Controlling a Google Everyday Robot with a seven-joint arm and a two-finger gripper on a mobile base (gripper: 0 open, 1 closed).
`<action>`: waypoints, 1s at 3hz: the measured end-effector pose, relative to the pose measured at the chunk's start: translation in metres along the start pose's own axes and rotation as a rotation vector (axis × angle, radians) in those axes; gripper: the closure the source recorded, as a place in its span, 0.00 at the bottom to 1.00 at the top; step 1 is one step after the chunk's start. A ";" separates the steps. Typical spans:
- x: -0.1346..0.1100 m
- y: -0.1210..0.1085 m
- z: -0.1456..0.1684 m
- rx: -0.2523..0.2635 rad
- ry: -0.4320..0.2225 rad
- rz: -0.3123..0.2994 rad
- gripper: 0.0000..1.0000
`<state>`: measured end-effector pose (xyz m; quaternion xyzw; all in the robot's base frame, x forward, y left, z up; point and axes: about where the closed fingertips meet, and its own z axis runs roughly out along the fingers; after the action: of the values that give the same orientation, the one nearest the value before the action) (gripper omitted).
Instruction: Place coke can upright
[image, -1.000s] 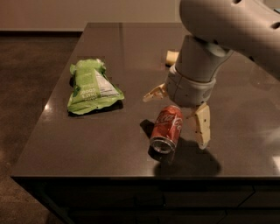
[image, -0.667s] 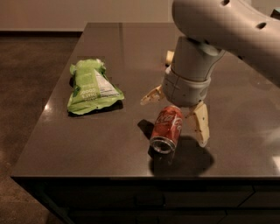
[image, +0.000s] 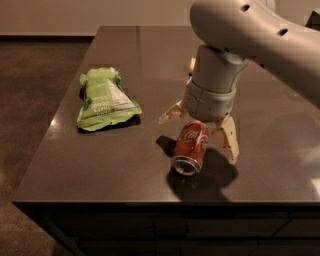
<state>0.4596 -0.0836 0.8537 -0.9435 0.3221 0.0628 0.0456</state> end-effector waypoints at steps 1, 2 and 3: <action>0.004 -0.004 0.002 -0.015 -0.004 -0.040 0.15; 0.010 -0.011 0.003 -0.029 -0.001 -0.072 0.46; 0.022 -0.018 -0.007 0.012 0.024 -0.037 0.77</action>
Offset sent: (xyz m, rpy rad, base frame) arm 0.0094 -0.0037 -0.0040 -0.0558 0.0623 0.1120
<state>0.4891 -0.0837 0.8587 -0.9497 0.3056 0.0485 0.0486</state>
